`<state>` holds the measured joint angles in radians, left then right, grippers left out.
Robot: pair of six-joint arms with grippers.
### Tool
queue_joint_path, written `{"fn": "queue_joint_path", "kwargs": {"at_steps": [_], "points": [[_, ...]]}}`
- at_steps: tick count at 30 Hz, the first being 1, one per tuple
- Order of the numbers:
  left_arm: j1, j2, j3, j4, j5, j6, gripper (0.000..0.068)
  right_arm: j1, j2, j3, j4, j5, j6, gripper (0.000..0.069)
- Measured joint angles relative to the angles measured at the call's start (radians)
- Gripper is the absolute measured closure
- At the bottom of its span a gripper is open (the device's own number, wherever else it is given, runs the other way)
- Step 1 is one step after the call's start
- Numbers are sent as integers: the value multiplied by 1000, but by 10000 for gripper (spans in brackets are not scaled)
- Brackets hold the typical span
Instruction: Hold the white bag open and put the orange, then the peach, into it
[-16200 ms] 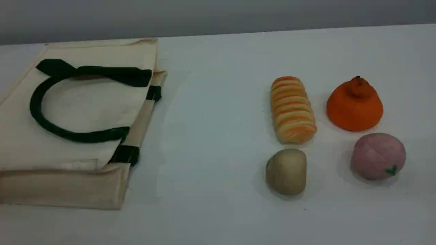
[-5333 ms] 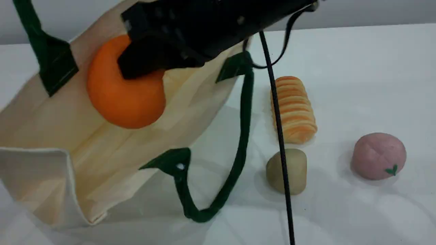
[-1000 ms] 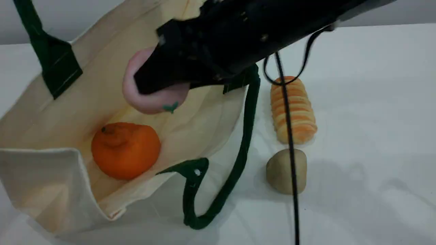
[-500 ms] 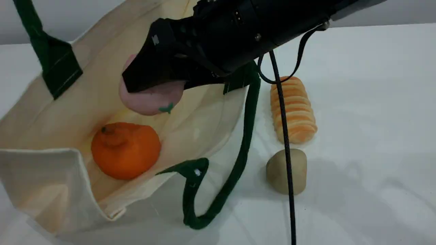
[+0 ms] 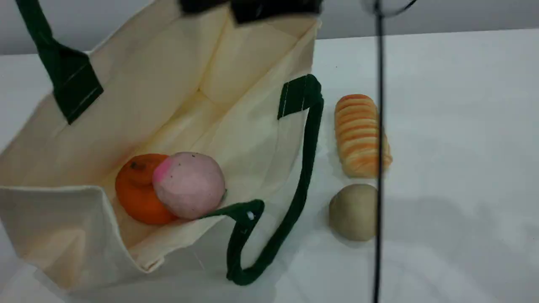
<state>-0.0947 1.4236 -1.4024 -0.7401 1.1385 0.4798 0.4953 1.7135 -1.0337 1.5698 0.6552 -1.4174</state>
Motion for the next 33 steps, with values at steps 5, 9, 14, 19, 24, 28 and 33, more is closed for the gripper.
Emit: {"fn": "queue_joint_path", "kwargs": {"at_steps": [5, 9, 14, 19, 24, 28, 33], "points": [[-10, 0, 27, 0, -62, 2, 626, -117, -155, 0, -201, 10, 155, 168], [-58, 5, 71, 14, -109, 33, 617, -189, -279, 0, -327, 44, 251, 168], [-111, 48, 85, 78, -164, 68, 547, -201, -393, 0, -448, 79, 348, 168], [-117, 91, 85, 116, -178, 66, 412, -200, -477, 0, -590, 123, 461, 168], [-117, 113, 85, 122, -174, 65, 309, -200, -552, 0, -747, 141, 589, 168], [-117, 133, 85, 126, -174, 65, 290, -200, -614, 0, -884, 160, 695, 168], [-117, 164, 100, 108, -187, 63, 288, -200, -680, 0, -1030, 200, 805, 168]]}}
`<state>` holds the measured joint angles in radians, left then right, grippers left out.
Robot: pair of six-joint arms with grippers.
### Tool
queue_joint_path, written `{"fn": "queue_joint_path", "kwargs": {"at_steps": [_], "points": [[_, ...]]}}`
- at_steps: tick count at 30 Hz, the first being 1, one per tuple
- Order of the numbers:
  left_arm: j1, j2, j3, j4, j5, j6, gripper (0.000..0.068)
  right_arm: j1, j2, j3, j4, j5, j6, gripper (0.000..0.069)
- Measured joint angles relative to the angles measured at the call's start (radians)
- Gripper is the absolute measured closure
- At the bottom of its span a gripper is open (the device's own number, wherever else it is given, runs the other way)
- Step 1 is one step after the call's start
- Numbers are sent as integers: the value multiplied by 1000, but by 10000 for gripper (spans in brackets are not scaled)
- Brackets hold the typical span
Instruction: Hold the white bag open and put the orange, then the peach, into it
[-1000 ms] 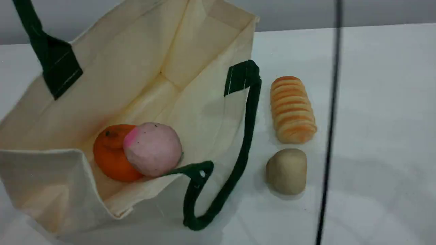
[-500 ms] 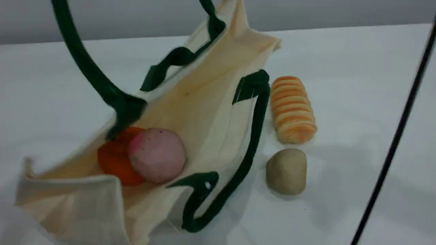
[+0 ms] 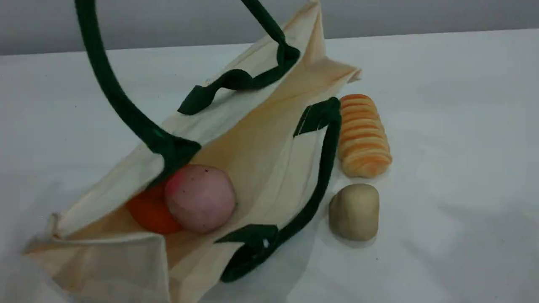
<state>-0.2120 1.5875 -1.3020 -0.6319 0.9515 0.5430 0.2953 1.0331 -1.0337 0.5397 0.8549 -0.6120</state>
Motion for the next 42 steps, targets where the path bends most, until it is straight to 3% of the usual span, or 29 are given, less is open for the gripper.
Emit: {"fn": "queue_joint_path", "kwargs": {"at_steps": [4, 14, 32, 42], "points": [[0, 16, 39, -13, -50, -1, 286, 0, -42, 0, -82, 41, 60, 168], [0, 45, 53, -21, -41, 25, 286, 0, -123, 0, -202, 82, 138, 168], [0, -177, 53, -21, 13, 29, 286, 0, -425, 5, -257, 370, 363, 168], [0, -432, 53, -26, 44, 25, 286, 0, -726, 146, -299, 369, 521, 168]]}}
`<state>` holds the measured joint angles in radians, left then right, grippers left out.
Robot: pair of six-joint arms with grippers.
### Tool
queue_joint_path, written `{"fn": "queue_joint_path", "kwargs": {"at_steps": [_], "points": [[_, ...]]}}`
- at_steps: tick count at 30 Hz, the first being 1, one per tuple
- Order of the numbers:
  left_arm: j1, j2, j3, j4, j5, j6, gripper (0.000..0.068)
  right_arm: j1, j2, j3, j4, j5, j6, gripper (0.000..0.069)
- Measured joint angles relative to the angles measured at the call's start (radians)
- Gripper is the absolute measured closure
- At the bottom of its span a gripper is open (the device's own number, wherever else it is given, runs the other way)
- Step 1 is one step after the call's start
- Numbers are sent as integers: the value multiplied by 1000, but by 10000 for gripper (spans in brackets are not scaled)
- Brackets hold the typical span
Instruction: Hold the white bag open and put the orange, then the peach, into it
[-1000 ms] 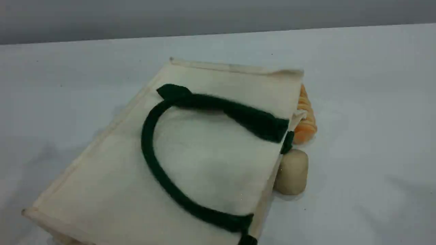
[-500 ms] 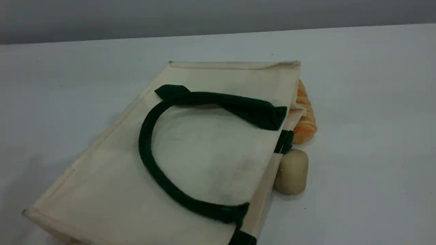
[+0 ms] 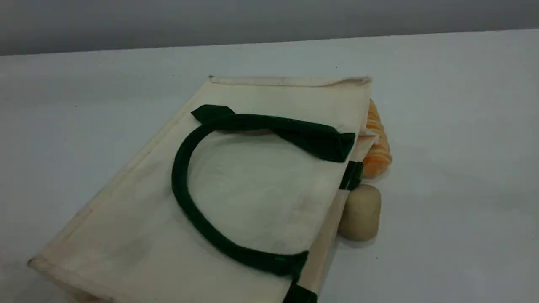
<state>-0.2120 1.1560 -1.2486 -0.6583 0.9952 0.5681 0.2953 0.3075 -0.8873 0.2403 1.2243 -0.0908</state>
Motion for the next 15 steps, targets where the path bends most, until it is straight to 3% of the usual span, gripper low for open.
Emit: {"fn": "queue_joint_path", "kwargs": {"at_steps": [9, 15], "points": [[0, -207, 0, 23, 101, -56, 286, 0, -290, 144, -198, -1, 91, 168], [0, -293, 0, 100, 173, -117, 286, 0, -309, 256, -269, -6, 147, 168]]}}
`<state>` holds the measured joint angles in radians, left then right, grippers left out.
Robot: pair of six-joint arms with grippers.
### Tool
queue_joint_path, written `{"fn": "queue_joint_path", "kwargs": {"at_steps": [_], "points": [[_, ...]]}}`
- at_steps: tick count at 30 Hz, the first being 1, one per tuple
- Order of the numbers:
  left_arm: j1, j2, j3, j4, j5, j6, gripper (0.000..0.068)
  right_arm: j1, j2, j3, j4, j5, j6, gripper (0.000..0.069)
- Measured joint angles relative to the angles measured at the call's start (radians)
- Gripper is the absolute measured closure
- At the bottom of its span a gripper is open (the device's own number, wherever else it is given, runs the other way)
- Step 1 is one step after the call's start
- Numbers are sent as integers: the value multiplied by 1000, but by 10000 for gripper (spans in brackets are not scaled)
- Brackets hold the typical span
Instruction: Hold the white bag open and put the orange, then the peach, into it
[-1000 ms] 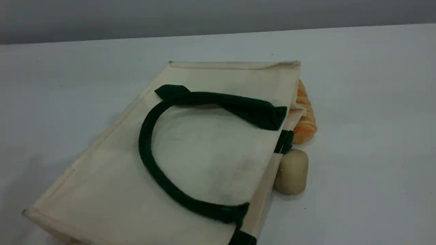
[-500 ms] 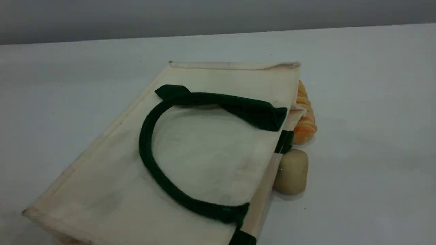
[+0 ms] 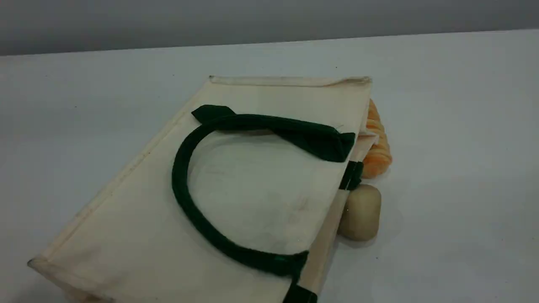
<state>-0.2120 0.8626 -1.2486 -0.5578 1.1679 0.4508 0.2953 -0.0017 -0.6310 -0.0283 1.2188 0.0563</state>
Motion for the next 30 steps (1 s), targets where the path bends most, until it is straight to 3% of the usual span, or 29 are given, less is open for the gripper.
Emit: {"fn": "queue_joint_path", "kwargs": {"at_steps": [3, 7, 17, 24, 30], "points": [[0, -36, 0, 30, 40, -43, 286, 0, 2, 75, 6, -13, 21, 168], [0, -85, 32, 76, 53, -128, 286, 0, 2, 87, 5, -68, 21, 168], [0, -310, 359, 170, 53, -171, 286, 0, 2, 127, -1, -159, 18, 168], [0, -528, 595, 323, -52, -306, 286, 0, 2, 126, -1, -156, 18, 168], [0, -701, 714, 490, -100, -429, 286, 0, 2, 126, -1, -155, 18, 168]]}}
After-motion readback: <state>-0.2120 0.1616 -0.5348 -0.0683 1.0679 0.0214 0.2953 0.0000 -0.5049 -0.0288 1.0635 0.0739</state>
